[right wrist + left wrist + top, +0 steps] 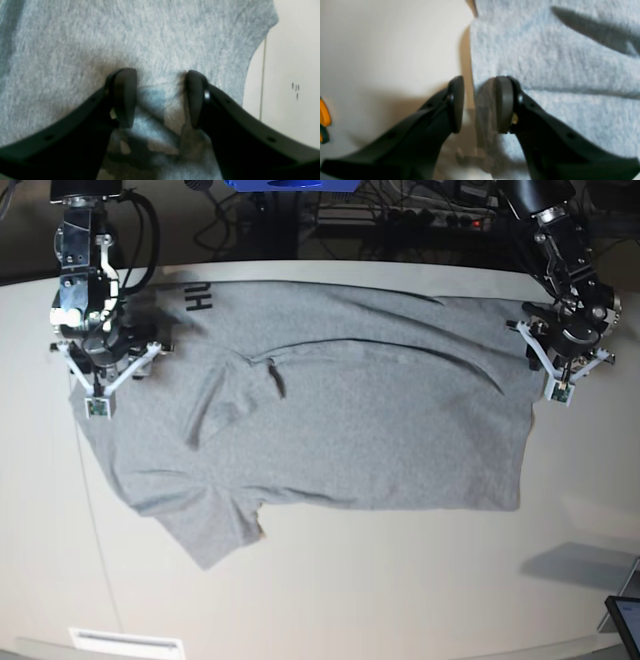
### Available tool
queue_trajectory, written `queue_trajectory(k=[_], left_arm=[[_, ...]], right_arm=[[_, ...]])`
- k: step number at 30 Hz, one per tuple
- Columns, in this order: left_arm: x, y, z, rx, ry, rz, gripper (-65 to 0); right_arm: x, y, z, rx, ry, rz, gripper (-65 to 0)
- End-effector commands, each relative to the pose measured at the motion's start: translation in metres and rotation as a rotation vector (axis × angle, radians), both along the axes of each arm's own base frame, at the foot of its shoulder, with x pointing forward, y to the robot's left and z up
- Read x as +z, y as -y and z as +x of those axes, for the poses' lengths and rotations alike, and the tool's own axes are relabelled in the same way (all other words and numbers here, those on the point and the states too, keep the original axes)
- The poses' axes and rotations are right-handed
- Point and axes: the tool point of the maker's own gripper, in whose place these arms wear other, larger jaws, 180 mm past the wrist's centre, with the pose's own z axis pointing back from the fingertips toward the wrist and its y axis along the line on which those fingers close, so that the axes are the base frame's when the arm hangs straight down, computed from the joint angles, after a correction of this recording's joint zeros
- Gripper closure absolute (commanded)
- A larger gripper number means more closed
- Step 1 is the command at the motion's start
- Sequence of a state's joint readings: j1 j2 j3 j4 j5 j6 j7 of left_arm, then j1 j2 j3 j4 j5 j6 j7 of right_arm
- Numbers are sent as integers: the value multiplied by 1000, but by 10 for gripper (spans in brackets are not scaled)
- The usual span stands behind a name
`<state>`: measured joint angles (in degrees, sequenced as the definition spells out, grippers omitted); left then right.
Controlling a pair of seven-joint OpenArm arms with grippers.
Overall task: Fold the T-shirt properly
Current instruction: 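Pull the shirt with both grippers to straighten it on the table, then move the right gripper down the shirt side and grasp near the sleeve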
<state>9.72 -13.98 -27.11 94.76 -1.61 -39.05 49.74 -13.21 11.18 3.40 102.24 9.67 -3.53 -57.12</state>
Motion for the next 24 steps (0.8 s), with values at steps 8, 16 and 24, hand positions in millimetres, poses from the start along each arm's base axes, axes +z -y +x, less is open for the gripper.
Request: queue_trajectory(k=[8,16,24], left_arm=[[33,-6,12,-22,83,63,-217],[31,-6,7,-21,72,66,-217],[49,-4,16,-32,120,89,-217]], right_arm=[[11,0,1,7,3,-9,-306],[30,-4,16,18,45,-8,-306],[71,-5,54,37,182,-20,-306]])
